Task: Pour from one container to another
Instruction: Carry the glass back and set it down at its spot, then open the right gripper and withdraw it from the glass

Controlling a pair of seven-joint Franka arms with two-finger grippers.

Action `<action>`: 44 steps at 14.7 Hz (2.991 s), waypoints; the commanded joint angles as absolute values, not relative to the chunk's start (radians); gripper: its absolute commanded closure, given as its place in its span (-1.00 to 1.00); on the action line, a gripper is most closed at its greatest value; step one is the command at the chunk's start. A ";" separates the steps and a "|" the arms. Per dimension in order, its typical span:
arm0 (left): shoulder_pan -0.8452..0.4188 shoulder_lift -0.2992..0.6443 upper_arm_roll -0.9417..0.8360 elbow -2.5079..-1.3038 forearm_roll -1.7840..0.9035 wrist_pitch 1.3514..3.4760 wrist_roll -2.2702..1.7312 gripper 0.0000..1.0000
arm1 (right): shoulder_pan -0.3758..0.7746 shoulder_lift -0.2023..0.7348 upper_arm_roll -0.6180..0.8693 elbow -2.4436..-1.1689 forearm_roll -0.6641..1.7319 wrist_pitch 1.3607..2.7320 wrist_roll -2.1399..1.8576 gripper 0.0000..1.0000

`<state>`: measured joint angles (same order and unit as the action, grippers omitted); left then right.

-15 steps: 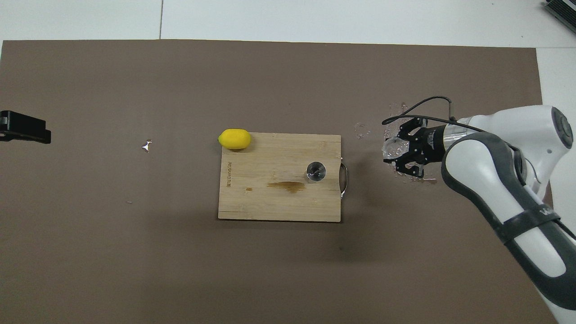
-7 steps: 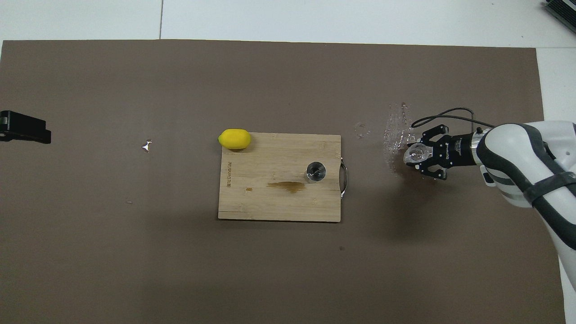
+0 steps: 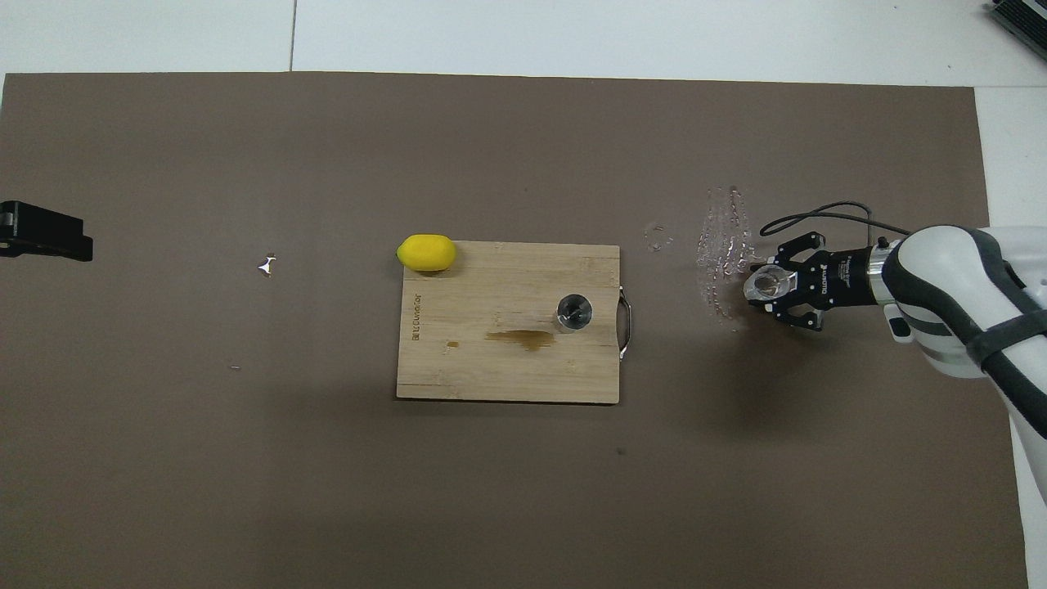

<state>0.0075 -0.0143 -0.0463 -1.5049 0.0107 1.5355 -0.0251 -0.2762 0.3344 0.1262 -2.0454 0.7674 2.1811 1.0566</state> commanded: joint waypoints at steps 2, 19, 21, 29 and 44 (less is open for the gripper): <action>0.005 -0.043 -0.043 -1.542 0.026 1.555 -0.038 -1.00 | -0.304 0.325 0.140 -2.046 0.805 2.163 1.019 0.03; 0.003 -0.043 -0.043 -1.542 0.026 1.555 -0.037 -1.00 | -0.336 0.215 0.135 -2.083 0.792 2.112 0.956 -0.97; 0.003 -0.043 -0.043 -1.542 0.026 1.557 -0.037 -1.00 | -0.316 0.184 0.137 -2.083 0.787 2.111 0.960 -0.98; 0.003 -0.041 -0.043 -1.540 0.026 1.557 -0.037 -1.00 | -0.204 0.152 0.143 -2.052 0.539 2.054 0.908 -0.98; 0.003 -0.041 -0.043 -1.540 0.026 1.559 -0.037 -1.00 | -0.012 0.064 0.144 -1.857 -0.072 1.959 0.411 -1.00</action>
<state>0.0075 -0.0143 -0.0462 -1.5050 0.0107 1.5360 -0.0255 -0.0076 0.0894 0.1450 -1.9366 -0.0233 2.0394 0.4814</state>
